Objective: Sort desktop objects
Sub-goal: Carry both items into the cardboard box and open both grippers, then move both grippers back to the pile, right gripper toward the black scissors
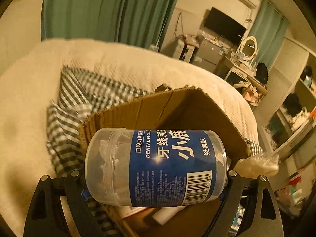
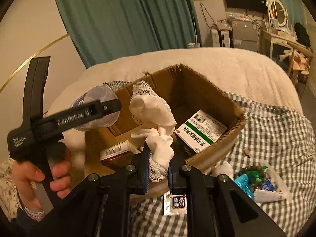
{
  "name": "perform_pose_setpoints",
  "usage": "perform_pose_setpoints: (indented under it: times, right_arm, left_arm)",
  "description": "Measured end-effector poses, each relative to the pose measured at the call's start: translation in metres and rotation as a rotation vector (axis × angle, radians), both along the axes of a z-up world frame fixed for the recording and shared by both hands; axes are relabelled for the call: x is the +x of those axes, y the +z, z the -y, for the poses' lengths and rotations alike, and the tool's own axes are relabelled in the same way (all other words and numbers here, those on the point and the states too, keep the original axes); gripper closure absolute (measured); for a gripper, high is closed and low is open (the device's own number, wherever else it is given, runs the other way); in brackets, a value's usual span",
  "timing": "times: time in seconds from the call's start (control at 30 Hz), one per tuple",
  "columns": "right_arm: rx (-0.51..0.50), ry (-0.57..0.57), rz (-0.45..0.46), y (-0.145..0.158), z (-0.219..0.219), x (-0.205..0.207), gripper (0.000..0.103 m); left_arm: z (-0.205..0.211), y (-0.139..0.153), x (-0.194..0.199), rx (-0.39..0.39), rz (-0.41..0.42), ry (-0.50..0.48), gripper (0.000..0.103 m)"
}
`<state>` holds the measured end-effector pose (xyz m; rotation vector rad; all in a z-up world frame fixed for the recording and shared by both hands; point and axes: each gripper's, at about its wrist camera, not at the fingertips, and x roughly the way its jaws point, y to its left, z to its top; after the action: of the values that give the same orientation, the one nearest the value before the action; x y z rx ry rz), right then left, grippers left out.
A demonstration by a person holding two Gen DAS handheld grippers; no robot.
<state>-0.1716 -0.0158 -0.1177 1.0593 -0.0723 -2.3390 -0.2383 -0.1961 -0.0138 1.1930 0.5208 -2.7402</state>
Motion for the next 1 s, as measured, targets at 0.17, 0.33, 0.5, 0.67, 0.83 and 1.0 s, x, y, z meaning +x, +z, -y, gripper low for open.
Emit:
perform_pose_setpoints:
  times: [0.17,0.33,0.5,0.67,0.83,1.0]
  right_arm:
    - [-0.019,0.031,0.002,-0.01,0.012,-0.003,0.084]
    - [-0.034,0.033,-0.009,-0.011,0.013,0.002,0.04]
    - [-0.031,-0.005,-0.017,0.0,-0.007,0.015,0.04]
    - [-0.014,-0.096,-0.041,0.019,-0.047,0.037,0.04]
    - [-0.006,-0.179,-0.088,0.049,-0.092,0.071,0.04]
    - [0.021,-0.255,-0.13,0.069,-0.131,0.111,0.04]
  left_arm:
    - [-0.005,-0.01,-0.02,0.0,0.028,-0.033,0.012]
    - [-0.004,-0.001,-0.025,-0.062,0.056,0.004,0.008]
    - [-0.001,0.021,-0.012,-0.071,0.005,0.02,0.0]
    - [-0.016,0.049,0.015,-0.086,-0.025,0.005,0.0]
    - [-0.044,0.075,0.049,-0.064,-0.059,-0.02,0.0]
    - [-0.086,0.087,0.074,-0.075,-0.079,-0.094,0.0]
